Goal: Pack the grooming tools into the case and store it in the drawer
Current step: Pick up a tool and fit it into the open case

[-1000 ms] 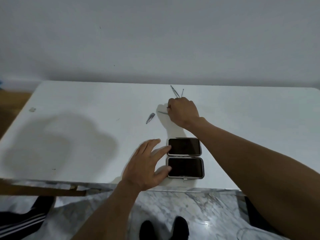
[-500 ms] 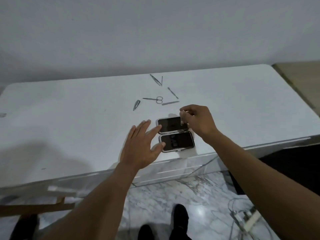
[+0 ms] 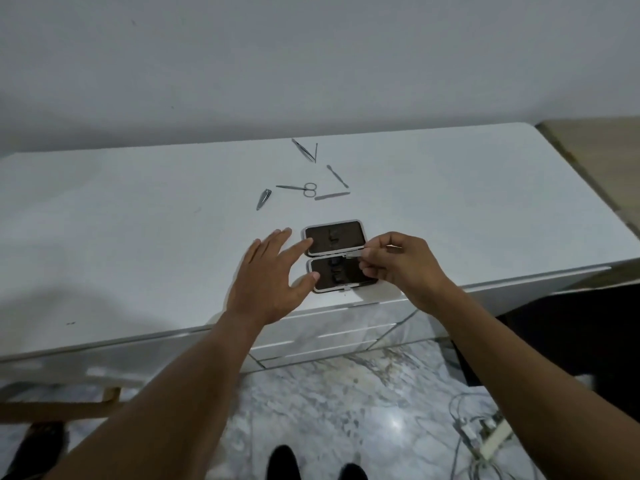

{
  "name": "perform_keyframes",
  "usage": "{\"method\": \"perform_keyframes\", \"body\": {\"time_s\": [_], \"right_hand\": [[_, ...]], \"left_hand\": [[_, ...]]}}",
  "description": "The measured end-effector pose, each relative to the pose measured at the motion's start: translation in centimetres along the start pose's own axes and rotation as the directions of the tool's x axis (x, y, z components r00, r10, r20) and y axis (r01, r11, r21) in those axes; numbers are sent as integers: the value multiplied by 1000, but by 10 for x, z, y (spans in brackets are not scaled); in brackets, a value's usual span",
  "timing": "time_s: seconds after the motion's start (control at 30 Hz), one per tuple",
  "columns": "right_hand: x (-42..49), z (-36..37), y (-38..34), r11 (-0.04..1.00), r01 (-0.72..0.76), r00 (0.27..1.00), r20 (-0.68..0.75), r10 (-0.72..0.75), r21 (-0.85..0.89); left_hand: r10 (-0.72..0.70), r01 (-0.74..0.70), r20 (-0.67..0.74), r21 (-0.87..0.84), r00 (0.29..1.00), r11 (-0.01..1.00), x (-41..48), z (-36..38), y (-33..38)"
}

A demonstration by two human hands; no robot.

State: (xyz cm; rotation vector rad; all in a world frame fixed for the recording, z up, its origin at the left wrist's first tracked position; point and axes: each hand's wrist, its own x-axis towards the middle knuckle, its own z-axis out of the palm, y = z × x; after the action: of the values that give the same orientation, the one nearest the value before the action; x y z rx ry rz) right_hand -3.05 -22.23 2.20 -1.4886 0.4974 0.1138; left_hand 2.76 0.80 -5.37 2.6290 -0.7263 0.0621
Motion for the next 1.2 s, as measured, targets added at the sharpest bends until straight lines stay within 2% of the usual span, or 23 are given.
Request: {"method": "perform_keyframes", "body": {"time_s": [0.1, 0.2, 0.37, 0.77, 0.87, 0.97, 1.2], "right_hand": [[2, -5, 6, 1000, 7, 999, 42, -7, 10], [4, -8, 11, 997, 48, 995, 87, -42, -66], [1, -10, 11, 993, 71, 995, 72, -64, -96], [1, -4, 10, 921, 208, 978, 67, -196, -330], [3, -5, 9, 833, 259, 964, 74, -257, -490], [7, -6, 5, 666, 328, 935, 130, -329, -670], [12, -8, -1, 375, 442, 887, 335, -317, -815]], "left_hand": [[9, -9, -15, 16, 1000, 1000, 0, 3, -2], [3, -2, -24, 29, 1000, 1000, 0, 4, -1], [5, -4, -22, 35, 1000, 999, 0, 3, 0], [4, -2, -35, 42, 999, 999, -1, 5, -1], [-1, 3, -41, 39, 999, 999, -1, 5, 0], [-4, 5, -35, 32, 999, 999, -1, 4, 0], [-7, 8, -41, 17, 999, 1000, -1, 5, -1]]}}
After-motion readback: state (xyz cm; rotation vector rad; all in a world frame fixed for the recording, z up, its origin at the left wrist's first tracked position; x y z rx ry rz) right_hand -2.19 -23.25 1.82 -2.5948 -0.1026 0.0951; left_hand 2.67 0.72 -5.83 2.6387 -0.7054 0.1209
